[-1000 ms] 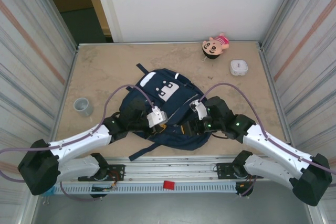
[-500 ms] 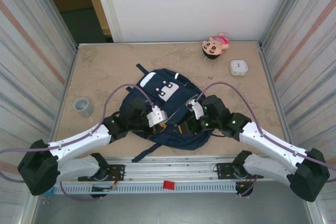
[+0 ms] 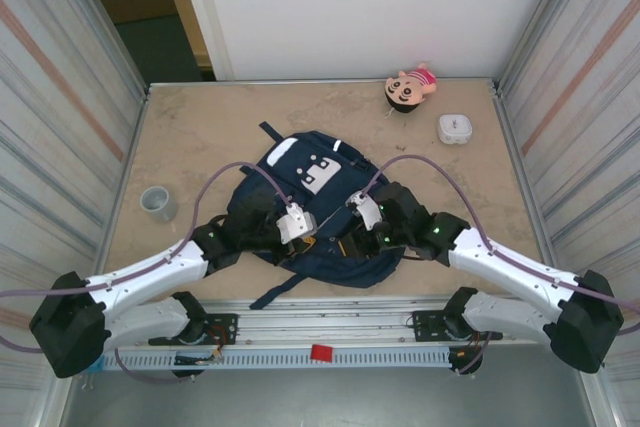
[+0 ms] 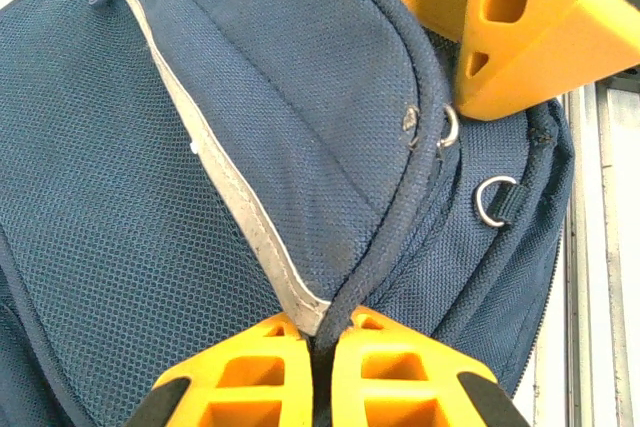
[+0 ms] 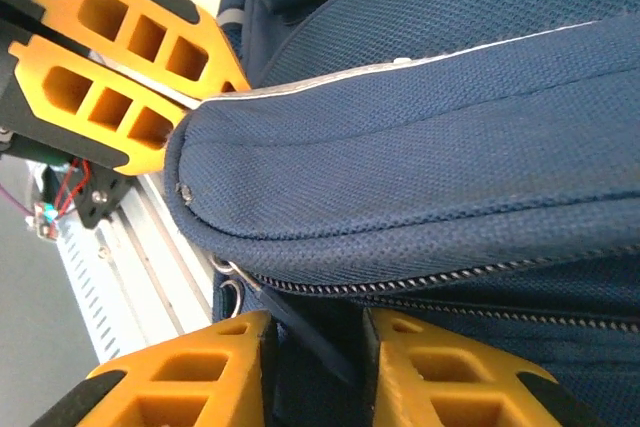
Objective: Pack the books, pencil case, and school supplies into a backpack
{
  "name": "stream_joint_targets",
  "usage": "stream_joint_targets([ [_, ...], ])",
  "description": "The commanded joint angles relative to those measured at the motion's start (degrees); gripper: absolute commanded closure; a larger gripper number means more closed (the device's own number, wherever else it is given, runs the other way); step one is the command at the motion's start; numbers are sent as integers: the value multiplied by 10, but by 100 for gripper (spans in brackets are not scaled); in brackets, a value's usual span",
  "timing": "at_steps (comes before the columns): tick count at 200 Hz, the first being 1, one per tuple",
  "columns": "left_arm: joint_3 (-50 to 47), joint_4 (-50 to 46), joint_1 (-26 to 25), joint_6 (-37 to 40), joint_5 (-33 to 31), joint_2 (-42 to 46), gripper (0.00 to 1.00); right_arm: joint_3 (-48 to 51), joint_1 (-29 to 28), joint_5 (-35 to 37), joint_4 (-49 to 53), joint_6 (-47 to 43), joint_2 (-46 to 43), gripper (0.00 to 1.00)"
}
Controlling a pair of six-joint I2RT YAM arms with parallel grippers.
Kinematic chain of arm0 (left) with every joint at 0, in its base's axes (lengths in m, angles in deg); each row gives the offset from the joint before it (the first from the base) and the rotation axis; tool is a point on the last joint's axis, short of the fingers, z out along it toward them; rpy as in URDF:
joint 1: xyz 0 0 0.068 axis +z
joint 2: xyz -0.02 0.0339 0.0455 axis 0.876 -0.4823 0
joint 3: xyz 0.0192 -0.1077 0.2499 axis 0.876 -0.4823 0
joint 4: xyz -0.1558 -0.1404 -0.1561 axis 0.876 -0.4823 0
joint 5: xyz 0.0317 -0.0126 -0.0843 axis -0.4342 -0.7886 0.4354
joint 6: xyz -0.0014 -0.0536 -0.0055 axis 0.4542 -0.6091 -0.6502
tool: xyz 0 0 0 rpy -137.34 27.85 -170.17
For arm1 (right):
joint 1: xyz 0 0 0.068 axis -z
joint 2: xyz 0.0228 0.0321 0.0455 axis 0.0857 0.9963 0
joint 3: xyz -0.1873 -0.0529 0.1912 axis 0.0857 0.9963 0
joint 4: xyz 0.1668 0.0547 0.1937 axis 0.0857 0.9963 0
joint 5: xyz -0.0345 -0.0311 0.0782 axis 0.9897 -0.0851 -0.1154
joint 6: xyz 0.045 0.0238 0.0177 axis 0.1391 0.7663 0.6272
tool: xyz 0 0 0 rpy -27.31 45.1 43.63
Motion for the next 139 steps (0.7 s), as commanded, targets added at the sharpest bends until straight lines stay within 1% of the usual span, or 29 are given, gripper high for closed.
stream_joint_targets([
  [1, 4, 34, 3, -14, 23, 17, 100, -29, -5, 45, 28, -17, 11, 84],
  [8, 4, 32, 2, -14, 19, 18, 100, -34, -5, 62, 40, -18, 10, 88],
  [21, 5, 21, 3, -14, 6, 19, 100, -37, -5, 76, 54, -25, -1, 92],
  [43, 4, -2, 3, -12, -15, 24, 100, -35, 8, 121, 80, -24, -29, 100],
  [60, 1, -13, 7, -11, -27, 32, 100, -37, 37, 149, 109, -20, -54, 100],
  [79, -11, -13, 15, -12, -31, 42, 100, -36, 86, 147, 132, -17, -61, 100],
  [95, -19, -15, 21, -12, -32, 51, 100, -36, 123, 124, 139, -18, -60, 100],
  [105, -22, -17, 24, -13, -35, 57, 100, -36, 133, 105, 135, -19, -60, 100],
  [116, -25, -17, 26, -19, -43, 62, 100, -34, 130, 81, 123, -19, -62, 100],
  [134, -32, -1, 29, -47, -82, 70, 88, -30, 112, 59, 99, -11, -62, 100],
  [139, -34, 4, 30, -57, -91, 72, 81, -30, 103, 60, 94, -8, -60, 100],
])
